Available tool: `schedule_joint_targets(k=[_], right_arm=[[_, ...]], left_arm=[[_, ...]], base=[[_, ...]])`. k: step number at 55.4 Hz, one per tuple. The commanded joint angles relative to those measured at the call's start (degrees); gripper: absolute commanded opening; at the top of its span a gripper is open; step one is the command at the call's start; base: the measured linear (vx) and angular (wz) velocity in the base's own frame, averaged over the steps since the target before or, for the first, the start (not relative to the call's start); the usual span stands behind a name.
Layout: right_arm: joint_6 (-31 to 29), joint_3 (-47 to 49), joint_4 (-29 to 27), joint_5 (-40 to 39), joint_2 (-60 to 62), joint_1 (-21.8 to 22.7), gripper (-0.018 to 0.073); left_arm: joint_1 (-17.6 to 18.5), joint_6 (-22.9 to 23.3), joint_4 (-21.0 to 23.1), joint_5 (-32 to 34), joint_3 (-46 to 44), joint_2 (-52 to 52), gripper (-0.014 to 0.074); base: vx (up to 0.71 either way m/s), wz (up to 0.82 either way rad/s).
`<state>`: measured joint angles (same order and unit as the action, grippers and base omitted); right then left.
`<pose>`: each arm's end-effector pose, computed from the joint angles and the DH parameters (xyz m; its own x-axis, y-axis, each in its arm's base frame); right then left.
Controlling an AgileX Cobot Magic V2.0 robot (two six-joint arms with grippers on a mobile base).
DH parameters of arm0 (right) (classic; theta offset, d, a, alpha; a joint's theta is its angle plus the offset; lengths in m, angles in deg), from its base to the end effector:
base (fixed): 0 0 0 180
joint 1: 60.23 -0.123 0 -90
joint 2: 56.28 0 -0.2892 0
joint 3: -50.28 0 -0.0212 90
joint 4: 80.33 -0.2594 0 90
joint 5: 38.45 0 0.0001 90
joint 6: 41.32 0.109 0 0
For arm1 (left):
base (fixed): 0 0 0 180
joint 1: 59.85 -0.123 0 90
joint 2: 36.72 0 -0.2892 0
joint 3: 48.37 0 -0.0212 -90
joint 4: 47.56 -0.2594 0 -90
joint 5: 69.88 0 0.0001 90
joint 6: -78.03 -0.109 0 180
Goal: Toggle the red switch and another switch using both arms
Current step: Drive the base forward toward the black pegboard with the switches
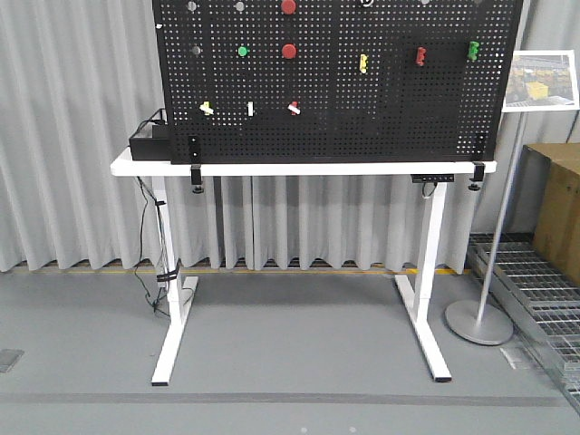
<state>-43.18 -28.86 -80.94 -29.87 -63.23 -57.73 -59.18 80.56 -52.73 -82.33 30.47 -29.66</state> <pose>0.0788 -0.0033 0.1879 -0.0822 -0.0184 -0.9964 0.0402 0.9990 -0.0217 0.0781 0.0012 0.1824 -0.1446 0.0456 -0.9884 -0.0012 0.9989 0.0463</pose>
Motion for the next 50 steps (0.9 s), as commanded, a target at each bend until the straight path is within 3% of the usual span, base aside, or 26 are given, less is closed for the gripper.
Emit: schedule_joint_targets(k=[1, 50], right_arm=[[-0.28, -0.27, 0.61, -4.63, 0.62, 0.36, -0.0006], [-0.28, -0.27, 0.61, -4.77, 0.62, 0.36, -0.0006]], left_arm=[[0.06, 0.61, -0.04, 4.21, 1.08, -0.98, 0.0003], [0.06, 0.61, -0.04, 4.17, 1.08, -0.98, 0.0003]], base=[[0.14, 0.03], [0.31, 0.02]])
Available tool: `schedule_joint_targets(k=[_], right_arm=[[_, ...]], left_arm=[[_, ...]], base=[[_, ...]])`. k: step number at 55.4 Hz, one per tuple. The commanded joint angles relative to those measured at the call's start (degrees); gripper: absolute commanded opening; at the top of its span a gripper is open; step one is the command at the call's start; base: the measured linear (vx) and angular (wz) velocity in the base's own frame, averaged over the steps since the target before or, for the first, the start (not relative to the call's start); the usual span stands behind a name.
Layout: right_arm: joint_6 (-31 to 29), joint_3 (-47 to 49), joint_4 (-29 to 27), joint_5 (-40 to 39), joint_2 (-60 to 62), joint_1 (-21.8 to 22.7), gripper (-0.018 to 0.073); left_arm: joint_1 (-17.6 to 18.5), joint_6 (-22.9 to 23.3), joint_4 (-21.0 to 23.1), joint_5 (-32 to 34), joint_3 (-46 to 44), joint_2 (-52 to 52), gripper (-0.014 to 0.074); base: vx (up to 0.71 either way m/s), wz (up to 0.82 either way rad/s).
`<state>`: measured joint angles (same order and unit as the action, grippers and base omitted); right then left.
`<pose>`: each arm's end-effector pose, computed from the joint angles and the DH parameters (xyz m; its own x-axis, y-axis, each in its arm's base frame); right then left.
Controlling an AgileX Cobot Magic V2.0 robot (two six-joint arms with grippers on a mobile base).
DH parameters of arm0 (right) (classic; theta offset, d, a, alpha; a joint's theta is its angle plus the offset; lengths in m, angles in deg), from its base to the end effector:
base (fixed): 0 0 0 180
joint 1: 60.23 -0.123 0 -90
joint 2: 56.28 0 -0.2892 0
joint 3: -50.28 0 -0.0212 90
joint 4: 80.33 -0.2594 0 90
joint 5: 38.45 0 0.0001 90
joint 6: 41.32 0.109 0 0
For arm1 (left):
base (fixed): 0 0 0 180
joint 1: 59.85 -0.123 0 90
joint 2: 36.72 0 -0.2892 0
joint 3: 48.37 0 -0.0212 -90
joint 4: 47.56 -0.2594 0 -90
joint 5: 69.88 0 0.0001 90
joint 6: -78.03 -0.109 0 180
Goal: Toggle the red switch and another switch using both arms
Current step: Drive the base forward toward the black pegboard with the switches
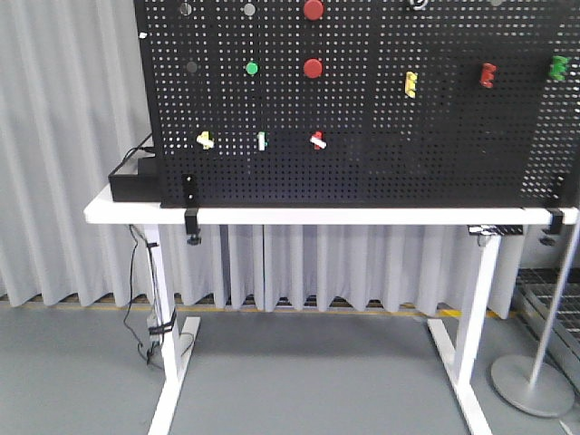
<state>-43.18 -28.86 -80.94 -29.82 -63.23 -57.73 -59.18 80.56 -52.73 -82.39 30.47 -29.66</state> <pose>0.0788 -0.0033 0.1878 -0.0831 -0.0183 -0.9964 0.0402 0.9990 -0.0217 0.0780 0.0012 0.1823 -0.1456 0.0456 -0.9883 -0.0012 0.9989 0.0463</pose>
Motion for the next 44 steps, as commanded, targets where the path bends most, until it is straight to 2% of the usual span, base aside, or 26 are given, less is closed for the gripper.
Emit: schedule_joint_targets(k=[1, 44], right_arm=[[-0.28, -0.27, 0.61, -4.83, 0.62, 0.36, -0.0006], [-0.28, -0.27, 0.61, -4.83, 0.62, 0.36, -0.0006]], left_arm=[[0.06, 0.61, -0.04, 4.23, 1.08, -0.98, 0.0003], [0.06, 0.61, -0.04, 4.23, 1.08, -0.98, 0.0003]], base=[[0.45, 0.02], [0.42, 0.02]])
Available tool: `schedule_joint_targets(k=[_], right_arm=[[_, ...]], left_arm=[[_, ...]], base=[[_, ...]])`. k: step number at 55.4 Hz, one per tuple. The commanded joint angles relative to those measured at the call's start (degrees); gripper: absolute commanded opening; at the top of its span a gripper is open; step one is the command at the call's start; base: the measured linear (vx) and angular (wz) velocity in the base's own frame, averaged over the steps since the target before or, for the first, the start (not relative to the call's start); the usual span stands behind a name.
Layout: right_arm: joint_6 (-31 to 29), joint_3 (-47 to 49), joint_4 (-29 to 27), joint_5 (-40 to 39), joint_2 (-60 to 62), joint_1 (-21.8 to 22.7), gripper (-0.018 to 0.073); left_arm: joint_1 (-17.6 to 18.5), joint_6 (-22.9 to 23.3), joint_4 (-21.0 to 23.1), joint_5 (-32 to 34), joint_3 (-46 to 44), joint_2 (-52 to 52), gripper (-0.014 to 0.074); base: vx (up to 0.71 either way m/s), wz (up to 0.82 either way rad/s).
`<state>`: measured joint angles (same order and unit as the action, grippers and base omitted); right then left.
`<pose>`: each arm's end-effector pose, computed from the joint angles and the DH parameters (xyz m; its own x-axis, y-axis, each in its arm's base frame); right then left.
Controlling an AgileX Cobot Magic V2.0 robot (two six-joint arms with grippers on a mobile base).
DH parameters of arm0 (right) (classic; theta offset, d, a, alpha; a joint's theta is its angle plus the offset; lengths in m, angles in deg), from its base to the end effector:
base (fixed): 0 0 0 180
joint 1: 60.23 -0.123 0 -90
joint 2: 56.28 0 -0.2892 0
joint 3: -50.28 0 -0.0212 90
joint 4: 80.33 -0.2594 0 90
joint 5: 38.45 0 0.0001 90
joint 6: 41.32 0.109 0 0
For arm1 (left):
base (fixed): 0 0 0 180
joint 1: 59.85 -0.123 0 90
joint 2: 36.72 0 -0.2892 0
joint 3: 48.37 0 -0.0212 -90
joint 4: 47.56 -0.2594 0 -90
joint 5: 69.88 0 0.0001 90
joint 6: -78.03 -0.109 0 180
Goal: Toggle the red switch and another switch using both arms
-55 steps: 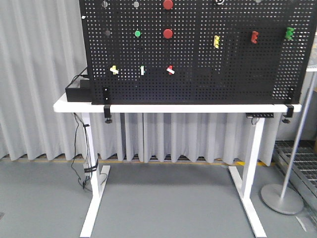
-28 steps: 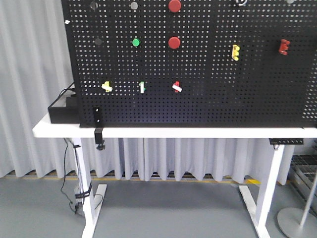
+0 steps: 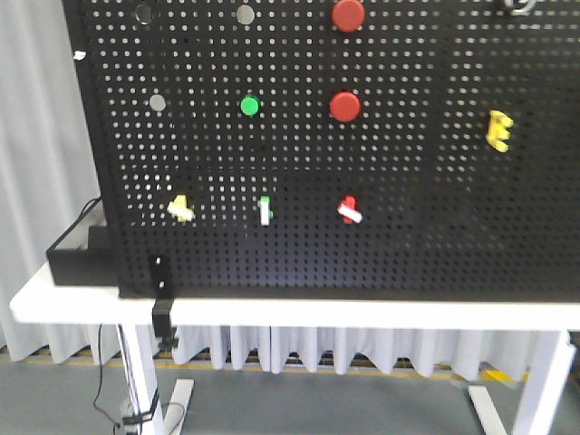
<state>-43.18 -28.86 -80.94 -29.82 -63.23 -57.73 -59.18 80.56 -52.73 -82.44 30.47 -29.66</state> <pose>0.0788 -0.0033 0.1878 -0.0831 -0.0183 -0.9964 0.0402 0.9990 -0.0217 0.0780 0.0012 0.1822 -0.1465 0.0456 -0.9882 -0.0013 0.9989 0.0463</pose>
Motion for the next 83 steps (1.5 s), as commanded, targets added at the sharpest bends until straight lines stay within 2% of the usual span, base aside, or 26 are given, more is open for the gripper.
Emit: schedule_joint_targets(k=[1, 44, 83], right_arm=[[-0.28, -0.27, 0.61, -4.83, 0.62, 0.36, -0.0006], [-0.28, -0.27, 0.61, -4.74, 0.62, 0.36, -0.0006], [-0.28, -0.27, 0.61, -4.76, 0.62, 0.36, -0.0006]], left_arm=[[0.06, 0.61, -0.04, 4.28, 1.08, -0.98, 0.0003], [0.06, 0.61, -0.04, 4.28, 1.08, -0.98, 0.0003], [0.06, 0.49, -0.09, 4.31, 1.08, -0.98, 0.0003]], base=[[0.41, 0.05], [0.32, -0.02], [0.06, -0.01]])
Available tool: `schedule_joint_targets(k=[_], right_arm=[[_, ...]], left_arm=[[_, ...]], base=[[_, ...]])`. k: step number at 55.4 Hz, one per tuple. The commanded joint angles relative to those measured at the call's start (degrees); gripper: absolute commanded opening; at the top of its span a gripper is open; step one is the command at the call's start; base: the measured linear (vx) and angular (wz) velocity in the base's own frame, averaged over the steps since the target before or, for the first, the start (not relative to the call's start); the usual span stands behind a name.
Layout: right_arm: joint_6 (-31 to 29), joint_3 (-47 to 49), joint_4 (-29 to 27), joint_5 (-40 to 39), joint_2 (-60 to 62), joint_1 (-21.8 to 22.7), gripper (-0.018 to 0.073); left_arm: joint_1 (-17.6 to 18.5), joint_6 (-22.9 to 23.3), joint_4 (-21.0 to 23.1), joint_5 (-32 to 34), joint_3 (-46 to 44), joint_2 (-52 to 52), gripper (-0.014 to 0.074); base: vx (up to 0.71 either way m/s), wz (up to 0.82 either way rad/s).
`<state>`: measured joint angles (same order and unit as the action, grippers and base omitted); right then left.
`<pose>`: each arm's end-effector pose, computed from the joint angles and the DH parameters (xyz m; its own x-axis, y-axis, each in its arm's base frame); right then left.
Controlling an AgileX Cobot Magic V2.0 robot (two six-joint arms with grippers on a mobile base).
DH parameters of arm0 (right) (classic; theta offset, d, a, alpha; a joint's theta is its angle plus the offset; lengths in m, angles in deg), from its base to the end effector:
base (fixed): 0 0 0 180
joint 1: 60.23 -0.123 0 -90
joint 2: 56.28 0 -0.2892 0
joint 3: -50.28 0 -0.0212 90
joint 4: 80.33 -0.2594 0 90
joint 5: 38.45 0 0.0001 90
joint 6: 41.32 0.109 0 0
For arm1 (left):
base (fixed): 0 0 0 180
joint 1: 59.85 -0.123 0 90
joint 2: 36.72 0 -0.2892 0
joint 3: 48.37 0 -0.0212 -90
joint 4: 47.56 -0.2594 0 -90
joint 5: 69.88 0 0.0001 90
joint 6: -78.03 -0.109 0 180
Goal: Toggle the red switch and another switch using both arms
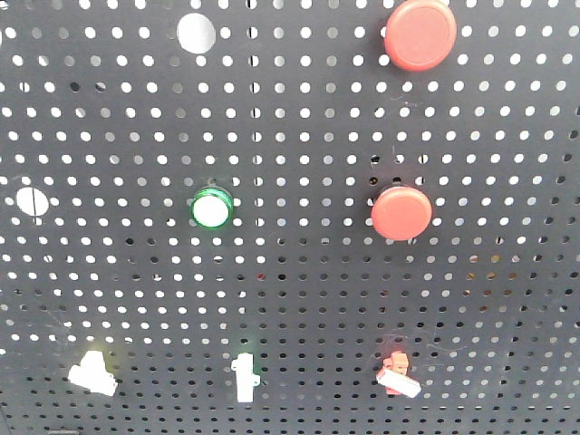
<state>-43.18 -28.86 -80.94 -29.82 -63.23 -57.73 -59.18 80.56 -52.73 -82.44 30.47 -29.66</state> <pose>0.0788 -0.0033 0.1878 -0.0831 -0.0183 -0.9964 0.0402 0.9990 -0.0217 0.0780 0.0012 0.1822 -0.1465 0.0456 -0.9882 -0.0013 0.9989 0.0463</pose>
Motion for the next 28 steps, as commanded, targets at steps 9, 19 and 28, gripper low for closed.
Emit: schedule_joint_targets(k=[9, 19, 28], right_arm=[[-0.28, -0.27, 0.61, -4.76, 0.62, 0.36, -0.0006], [-0.28, -0.27, 0.61, -5.12, 0.62, 0.36, -0.0006], [-0.33, -0.20, 0.61, -11.31, 0.62, 0.36, -0.0006]], left_arm=[[0.06, 0.49, -0.09, 4.31, 1.08, -0.98, 0.0003], [0.06, 0.49, -0.09, 5.58, 1.08, -0.98, 0.0003], [0.06, 0.49, -0.09, 8.34, 1.08, -0.98, 0.0003]], base=[[0.00, 0.00], [0.00, 0.00], [0.00, 0.00]])
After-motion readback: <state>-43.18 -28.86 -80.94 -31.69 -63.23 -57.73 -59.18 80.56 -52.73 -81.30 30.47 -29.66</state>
